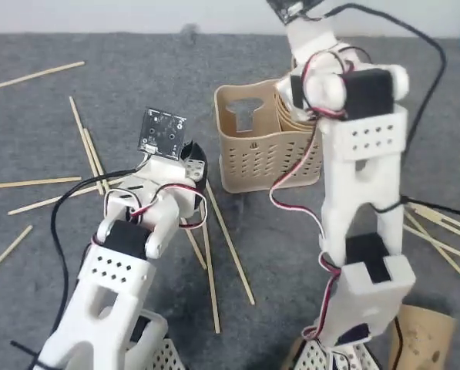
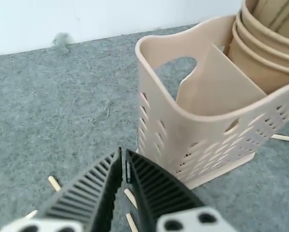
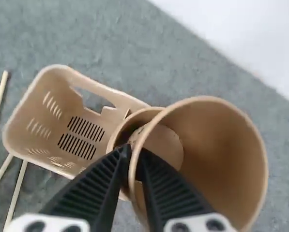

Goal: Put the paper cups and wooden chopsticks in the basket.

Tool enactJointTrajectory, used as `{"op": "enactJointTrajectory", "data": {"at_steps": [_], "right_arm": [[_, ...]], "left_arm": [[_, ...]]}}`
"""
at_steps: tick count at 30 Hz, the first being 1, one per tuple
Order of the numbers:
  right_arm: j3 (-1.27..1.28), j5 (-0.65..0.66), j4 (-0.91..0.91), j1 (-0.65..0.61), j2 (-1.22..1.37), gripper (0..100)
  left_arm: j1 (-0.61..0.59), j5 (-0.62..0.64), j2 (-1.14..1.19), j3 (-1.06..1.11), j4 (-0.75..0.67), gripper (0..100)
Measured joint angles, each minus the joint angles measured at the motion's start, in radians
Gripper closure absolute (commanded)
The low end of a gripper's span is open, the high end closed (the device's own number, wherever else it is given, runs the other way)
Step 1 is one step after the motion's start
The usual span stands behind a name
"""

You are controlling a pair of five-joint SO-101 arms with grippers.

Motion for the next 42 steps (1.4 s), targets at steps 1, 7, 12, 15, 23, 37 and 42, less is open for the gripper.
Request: {"op": "enactJointTrajectory", "data": {"at_steps": [1, 7, 12, 15, 23, 37, 42], "right_arm": [[0.0, 0.002, 0.0, -0.002, 0.012, 93.9], [0.0, 0.005, 0.0, -0.003, 0.032, 81.4], [0.0, 0.005, 0.0, -0.003, 0.0, 83.4], [0.0, 0.005, 0.0, -0.002, -0.064, 81.0], [0.012, -0.032, 0.0, -0.002, -0.209, 86.7], [0.42, -0.152, -0.006, 0.003, -0.56, 99.1], [0.72, -0.152, -0.183, 0.003, -0.778, 99.1]], "left_arm": [[0.0, 0.0, 0.0, 0.0, 0.0, 99], [0.0, 0.0, 0.0, 0.0, 0.0, 99], [0.0, 0.0, 0.0, 0.0, 0.0, 99], [0.0, 0.0, 0.0, 0.0, 0.0, 99], [0.0, 0.0, 0.0, 0.0, 0.0, 99], [0.0, 0.0, 0.0, 0.0, 0.0, 99], [0.0, -0.002, 0.0, 0.008, 0.0, 99]]}}
